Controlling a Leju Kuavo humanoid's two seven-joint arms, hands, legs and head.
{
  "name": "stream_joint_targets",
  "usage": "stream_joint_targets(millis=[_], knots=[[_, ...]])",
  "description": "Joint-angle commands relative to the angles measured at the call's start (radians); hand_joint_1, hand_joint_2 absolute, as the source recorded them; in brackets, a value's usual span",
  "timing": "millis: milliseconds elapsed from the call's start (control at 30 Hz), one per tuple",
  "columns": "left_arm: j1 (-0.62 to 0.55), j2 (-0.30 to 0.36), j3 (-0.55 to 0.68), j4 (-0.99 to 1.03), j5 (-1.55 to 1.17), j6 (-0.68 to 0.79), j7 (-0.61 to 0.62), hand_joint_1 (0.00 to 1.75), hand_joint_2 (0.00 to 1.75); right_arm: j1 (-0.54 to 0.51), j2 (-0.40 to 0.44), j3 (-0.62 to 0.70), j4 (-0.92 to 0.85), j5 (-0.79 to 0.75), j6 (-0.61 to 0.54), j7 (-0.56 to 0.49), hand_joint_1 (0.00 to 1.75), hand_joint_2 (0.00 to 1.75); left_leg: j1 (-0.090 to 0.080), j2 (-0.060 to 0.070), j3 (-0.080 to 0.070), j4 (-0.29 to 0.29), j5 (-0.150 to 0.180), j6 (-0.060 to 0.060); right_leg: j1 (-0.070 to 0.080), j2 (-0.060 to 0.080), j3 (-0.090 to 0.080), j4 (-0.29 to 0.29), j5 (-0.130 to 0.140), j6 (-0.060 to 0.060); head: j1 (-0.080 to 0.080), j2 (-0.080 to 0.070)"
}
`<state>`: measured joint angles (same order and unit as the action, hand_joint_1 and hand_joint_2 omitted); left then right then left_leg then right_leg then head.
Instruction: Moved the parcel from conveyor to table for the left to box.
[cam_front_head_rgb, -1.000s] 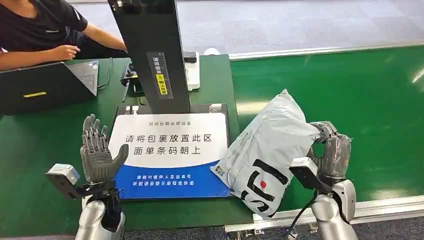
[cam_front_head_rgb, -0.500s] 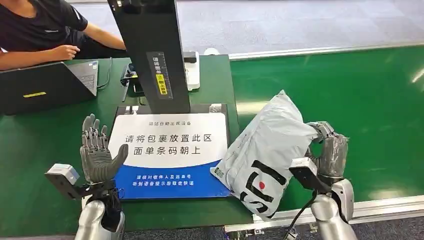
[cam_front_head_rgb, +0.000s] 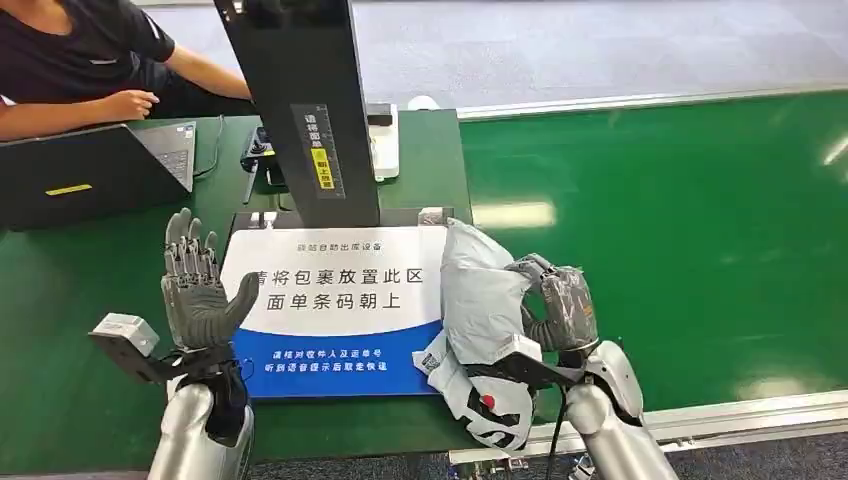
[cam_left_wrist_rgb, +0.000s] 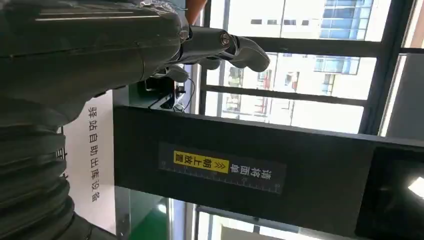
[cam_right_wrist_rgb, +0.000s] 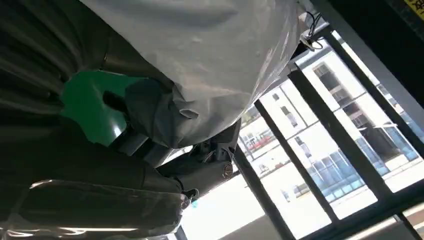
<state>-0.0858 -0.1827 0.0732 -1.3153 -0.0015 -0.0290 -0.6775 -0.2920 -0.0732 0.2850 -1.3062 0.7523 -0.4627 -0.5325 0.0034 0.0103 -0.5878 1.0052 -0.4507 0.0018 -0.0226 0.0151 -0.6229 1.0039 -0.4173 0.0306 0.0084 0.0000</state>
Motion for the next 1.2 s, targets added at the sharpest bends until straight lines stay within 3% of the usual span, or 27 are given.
stream_joint_targets(millis=[33, 100, 200, 233, 300, 500, 600, 700, 800, 1200], knots=[[-0.038, 0.02, -0.028, 0.054, 0.0, -0.012, 0.003, 0.0, 1.75, -0.128, 0.019, 0.096, 0.14, -0.018, -0.009, -0.039, 1.75, 1.75, 0.001, 0.0, 0.003, -0.001, 0.0, -0.001, 0.001, -0.001, 0.003, -0.001, 0.0, -0.002, 0.0, 0.0], [-0.063, 0.016, -0.056, 0.084, 0.002, 0.001, -0.005, 0.0, 1.75, -0.316, 0.058, 0.149, 0.247, -0.045, 0.018, 0.021, 1.75, 1.75, 0.0, 0.003, 0.002, 0.0, 0.0, -0.001, 0.0, 0.002, 0.0, 0.0, 0.001, -0.002, 0.0, 0.0], [-0.074, 0.019, -0.072, 0.096, 0.008, 0.009, -0.009, 0.0, 1.75, -0.402, 0.084, 0.181, 0.294, -0.046, 0.021, 0.029, 1.75, 1.75, -0.001, 0.009, -0.001, 0.002, 0.0, -0.001, -0.001, 0.009, -0.004, 0.003, 0.004, -0.003, 0.0, 0.0], [-0.083, 0.016, -0.076, 0.091, 0.013, 0.017, -0.006, 0.0, 1.75, -0.527, 0.124, 0.198, 0.354, -0.061, 0.031, 0.062, 1.75, 1.75, -0.001, 0.007, -0.002, 0.001, 0.001, -0.001, -0.001, 0.007, -0.005, 0.002, 0.004, -0.003, -0.001, 0.0], [-0.084, 0.017, -0.079, 0.088, 0.011, 0.018, -0.003, 0.0, 1.75, -0.56, 0.135, 0.209, 0.341, -0.055, 0.03, 0.073, 1.75, 1.75, -0.001, 0.011, -0.002, 0.002, 0.002, -0.002, -0.001, 0.01, -0.008, 0.004, 0.006, -0.005, 0.0, 0.0], [-0.085, 0.021, -0.085, 0.089, 0.011, 0.018, -0.003, 0.0, 1.75, -0.546, 0.124, 0.226, 0.287, -0.049, 0.031, 0.088, 1.75, 1.75, 0.0, 0.001, -0.003, 0.0, 0.006, -0.002, 0.001, 0.001, -0.005, 0.002, 0.006, -0.005, -0.001, 0.0], [-0.106, 0.027, -0.095, 0.102, 0.012, 0.017, -0.001, 0.0, 1.75, -0.614, 0.136, 0.248, 0.25, -0.04, 0.048, 0.104, 1.75, 1.75, 0.0, 0.002, -0.005, 0.001, 0.005, -0.002, 0.0, 0.002, -0.008, 0.004, 0.006, -0.005, 0.0, 0.0], [-0.102, 0.032, -0.093, 0.096, 0.014, 0.021, 0.002, 0.0, 1.75, -0.607, 0.141, 0.246, 0.235, -0.058, 0.064, 0.11, 1.75, 1.75, 0.0, 0.002, -0.007, 0.001, 0.006, -0.002, 0.0, 0.002, -0.009, 0.004, 0.006, -0.005, 0.0, 0.0], [-0.099, 0.034, -0.088, 0.094, 0.014, 0.02, 0.004, 0.0, 1.75, -0.579, 0.157, 0.225, 0.233, -0.198, 0.155, 0.069, 1.75, 1.75, 0.0, 0.001, -0.006, 0.0, 0.006, -0.002, 0.0, 0.0, -0.008, 0.002, 0.006, -0.005, -0.001, 0.0], [-0.099, 0.034, -0.088, 0.094, 0.014, 0.02, 0.004, 0.0, 1.75, -0.577, 0.157, 0.225, 0.234, -0.199, 0.154, 0.068, 1.75, 1.75, 0.0, 0.0, -0.006, 0.0, 0.006, -0.002, 0.001, -0.001, -0.007, 0.002, 0.005, -0.005, 0.0, 0.0]])
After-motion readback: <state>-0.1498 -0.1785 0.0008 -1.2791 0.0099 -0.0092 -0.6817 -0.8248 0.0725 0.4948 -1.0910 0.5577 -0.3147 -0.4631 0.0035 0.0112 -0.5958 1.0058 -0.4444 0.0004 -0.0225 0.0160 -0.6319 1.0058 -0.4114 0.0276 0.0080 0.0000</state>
